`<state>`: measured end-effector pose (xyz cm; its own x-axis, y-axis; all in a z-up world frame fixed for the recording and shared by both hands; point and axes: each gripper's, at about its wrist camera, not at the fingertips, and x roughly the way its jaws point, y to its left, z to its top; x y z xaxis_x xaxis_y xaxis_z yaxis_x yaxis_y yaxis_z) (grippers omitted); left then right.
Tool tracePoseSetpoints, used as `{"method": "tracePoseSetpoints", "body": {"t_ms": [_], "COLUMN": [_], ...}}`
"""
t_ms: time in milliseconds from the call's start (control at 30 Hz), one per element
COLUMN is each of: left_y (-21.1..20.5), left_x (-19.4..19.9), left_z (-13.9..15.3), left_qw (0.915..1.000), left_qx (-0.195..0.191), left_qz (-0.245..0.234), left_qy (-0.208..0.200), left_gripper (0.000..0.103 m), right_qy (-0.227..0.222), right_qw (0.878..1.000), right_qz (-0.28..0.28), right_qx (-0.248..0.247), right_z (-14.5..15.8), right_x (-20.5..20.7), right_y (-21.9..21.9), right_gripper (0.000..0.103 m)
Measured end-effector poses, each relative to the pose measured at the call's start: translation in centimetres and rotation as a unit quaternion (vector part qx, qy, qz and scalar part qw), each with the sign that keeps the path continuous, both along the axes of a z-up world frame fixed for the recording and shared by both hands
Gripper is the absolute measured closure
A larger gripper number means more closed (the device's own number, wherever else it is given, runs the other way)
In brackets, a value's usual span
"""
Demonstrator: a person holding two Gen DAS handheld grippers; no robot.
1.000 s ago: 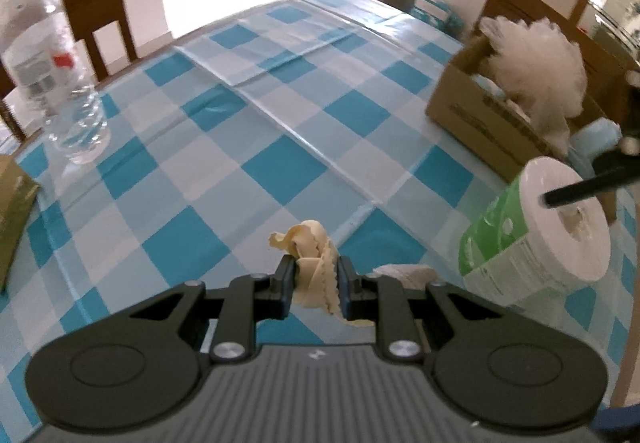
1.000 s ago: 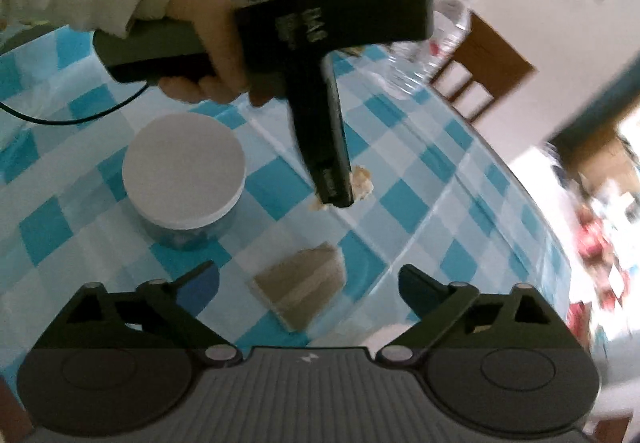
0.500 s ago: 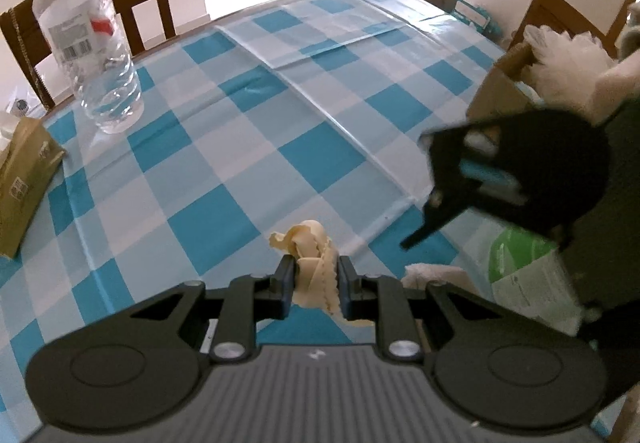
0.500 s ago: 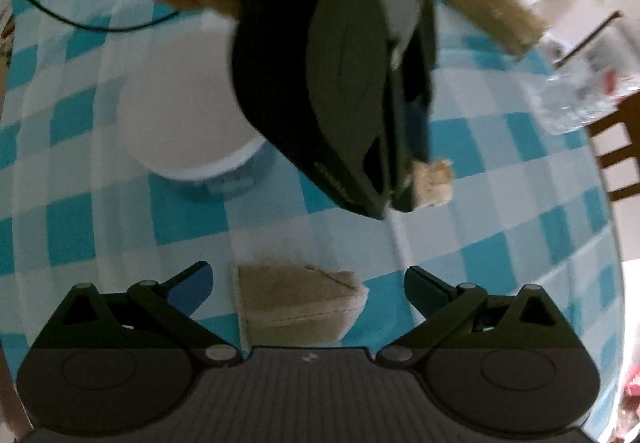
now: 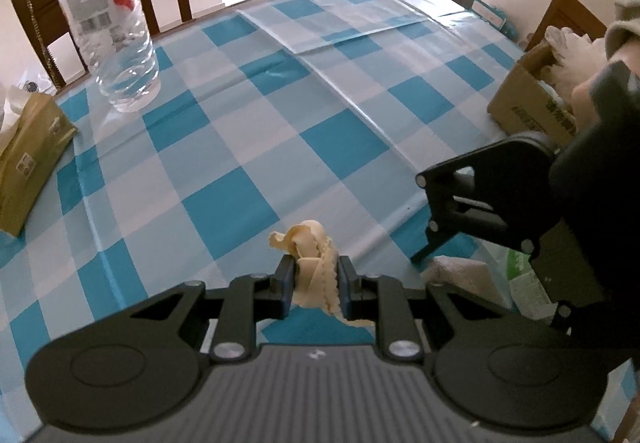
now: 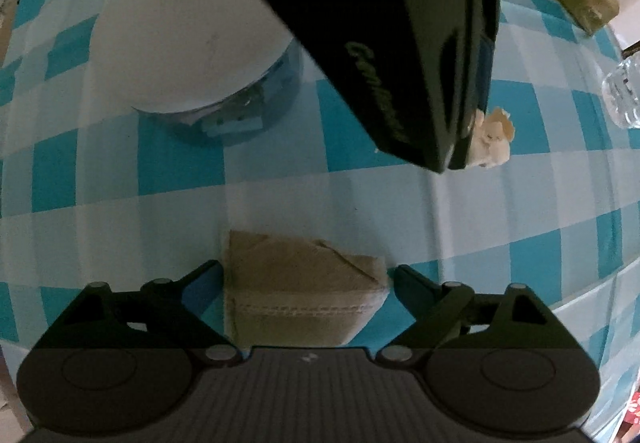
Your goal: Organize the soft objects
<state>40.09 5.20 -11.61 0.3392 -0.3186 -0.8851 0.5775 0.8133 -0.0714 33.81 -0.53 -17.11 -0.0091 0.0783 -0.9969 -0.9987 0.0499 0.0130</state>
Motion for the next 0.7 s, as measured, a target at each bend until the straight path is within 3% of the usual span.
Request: {"method": "tracePoseSetpoints", "body": {"t_ms": [167,400,700], "left_y": [0.2,0.5,0.7], "left_x": [-0.2,-0.6,-2.2], "left_z": [0.0,0.5,3.1], "left_qw": [1.0000,1.0000,0.9997], "left_qx": [0.001,0.002,0.015], "left_qz": [0.000,0.001,-0.014], "left_qy": [0.002,0.001,-0.014], "left_gripper": [0.082,0.082,0.082], "right_qy": [0.004,-0.007,-0.018], "right_qw": [1.000,0.999,0.994], "right_qz": [-0.013,-0.024,-0.057], "right_qx": [0.015,0.030,0.093], "right_z": [0.8,1.6,7.0], "right_x": [0.7,0.0,-2.0], "right_y": [0.2,0.4,-0.3], "right_gripper": [0.039,0.049,0.049]}}
